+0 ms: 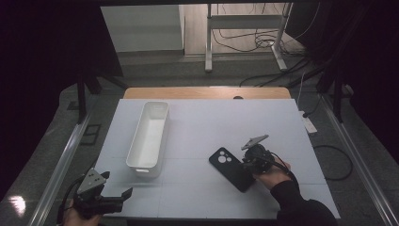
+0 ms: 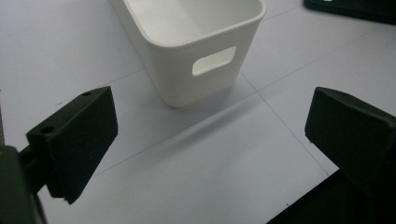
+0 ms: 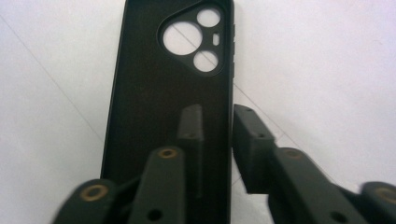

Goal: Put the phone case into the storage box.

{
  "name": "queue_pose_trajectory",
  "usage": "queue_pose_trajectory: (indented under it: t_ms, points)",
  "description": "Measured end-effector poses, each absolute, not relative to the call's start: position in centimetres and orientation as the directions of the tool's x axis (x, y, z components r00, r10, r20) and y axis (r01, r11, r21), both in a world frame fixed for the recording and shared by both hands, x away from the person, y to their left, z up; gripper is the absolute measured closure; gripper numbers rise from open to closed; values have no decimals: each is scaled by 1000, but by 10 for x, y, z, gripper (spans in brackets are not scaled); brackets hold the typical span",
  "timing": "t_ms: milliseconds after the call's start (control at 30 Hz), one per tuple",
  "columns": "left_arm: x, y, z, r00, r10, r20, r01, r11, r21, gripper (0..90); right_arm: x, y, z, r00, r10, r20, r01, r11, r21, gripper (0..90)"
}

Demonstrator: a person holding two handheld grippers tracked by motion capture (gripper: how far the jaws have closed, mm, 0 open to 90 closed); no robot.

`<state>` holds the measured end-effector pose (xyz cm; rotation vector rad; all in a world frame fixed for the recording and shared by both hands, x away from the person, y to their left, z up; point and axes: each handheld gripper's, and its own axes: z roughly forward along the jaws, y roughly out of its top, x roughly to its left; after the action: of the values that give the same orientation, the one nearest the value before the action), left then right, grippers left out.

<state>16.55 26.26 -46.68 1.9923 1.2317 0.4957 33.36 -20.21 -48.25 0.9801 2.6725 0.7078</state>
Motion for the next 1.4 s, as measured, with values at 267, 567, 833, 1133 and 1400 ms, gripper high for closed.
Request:
queue_pose_trajectory:
  t_ms: [267,567,833,1133,1400]
  points:
    - [166,262,-467,469,882,-49,601,-278,749,36,335,-208,-476,-731,682,-18,569,625,534,362]
    - [166,262,-467,471,881,-47,602,-282,747,37,336,-210,-475,-715,699,-1,582,596,554,156]
    - [166,262,-467,472,881,-47,602,-282,747,37,337,-212,-479,-717,696,-30,564,605,563,0]
    - [166,262,-467,472,880,-44,601,-285,747,38,337,-213,-486,-723,690,-28,563,612,555,0]
    - [166,261,-467,473,880,-41,599,-288,747,37,339,-213,-495,-721,693,-20,584,623,520,0]
